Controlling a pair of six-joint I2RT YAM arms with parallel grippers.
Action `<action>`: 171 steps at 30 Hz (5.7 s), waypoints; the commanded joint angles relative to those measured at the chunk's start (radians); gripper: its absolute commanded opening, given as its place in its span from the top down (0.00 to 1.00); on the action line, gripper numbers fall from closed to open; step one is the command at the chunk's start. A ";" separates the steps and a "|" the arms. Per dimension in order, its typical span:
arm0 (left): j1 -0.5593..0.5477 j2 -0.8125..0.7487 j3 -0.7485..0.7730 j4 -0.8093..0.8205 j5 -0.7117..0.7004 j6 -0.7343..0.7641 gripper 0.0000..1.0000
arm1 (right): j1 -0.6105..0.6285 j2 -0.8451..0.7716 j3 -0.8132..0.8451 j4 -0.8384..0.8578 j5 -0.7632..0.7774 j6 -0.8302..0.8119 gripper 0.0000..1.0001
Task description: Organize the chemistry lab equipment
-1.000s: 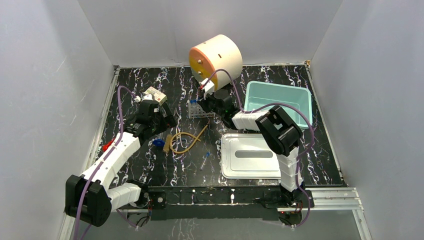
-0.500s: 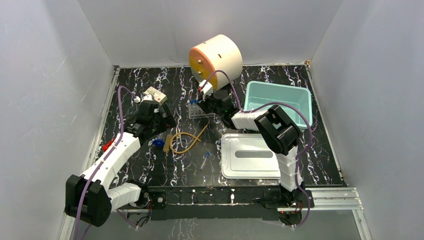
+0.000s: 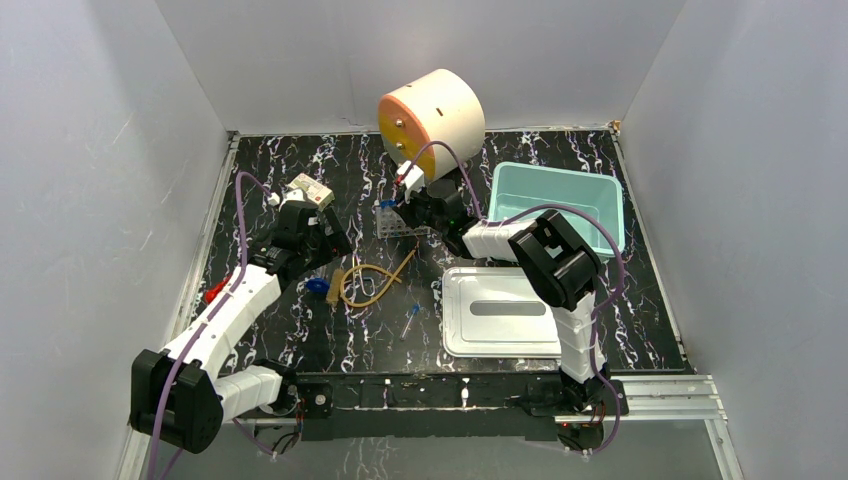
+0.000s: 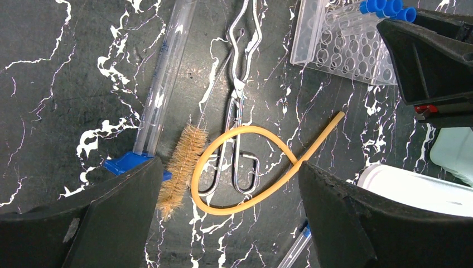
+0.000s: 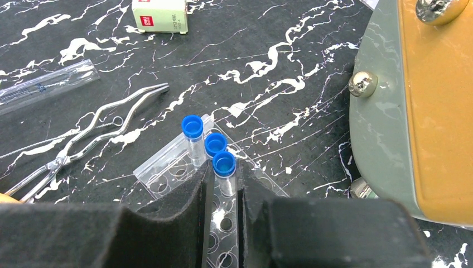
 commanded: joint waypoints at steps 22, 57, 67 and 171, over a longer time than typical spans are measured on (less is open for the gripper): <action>0.006 -0.011 -0.006 -0.016 -0.021 0.008 0.09 | -0.002 0.014 0.082 -0.045 0.070 0.117 0.74; 0.006 -0.155 0.024 0.012 0.280 0.036 0.08 | -0.013 -0.320 0.155 -0.636 0.186 0.468 0.48; -0.020 -0.126 0.034 0.025 0.611 0.109 0.11 | -0.012 -0.544 0.136 -0.953 0.190 0.602 0.45; -0.552 0.108 0.254 0.031 0.112 0.237 0.90 | -0.017 -0.741 -0.110 -0.831 -0.203 0.882 0.36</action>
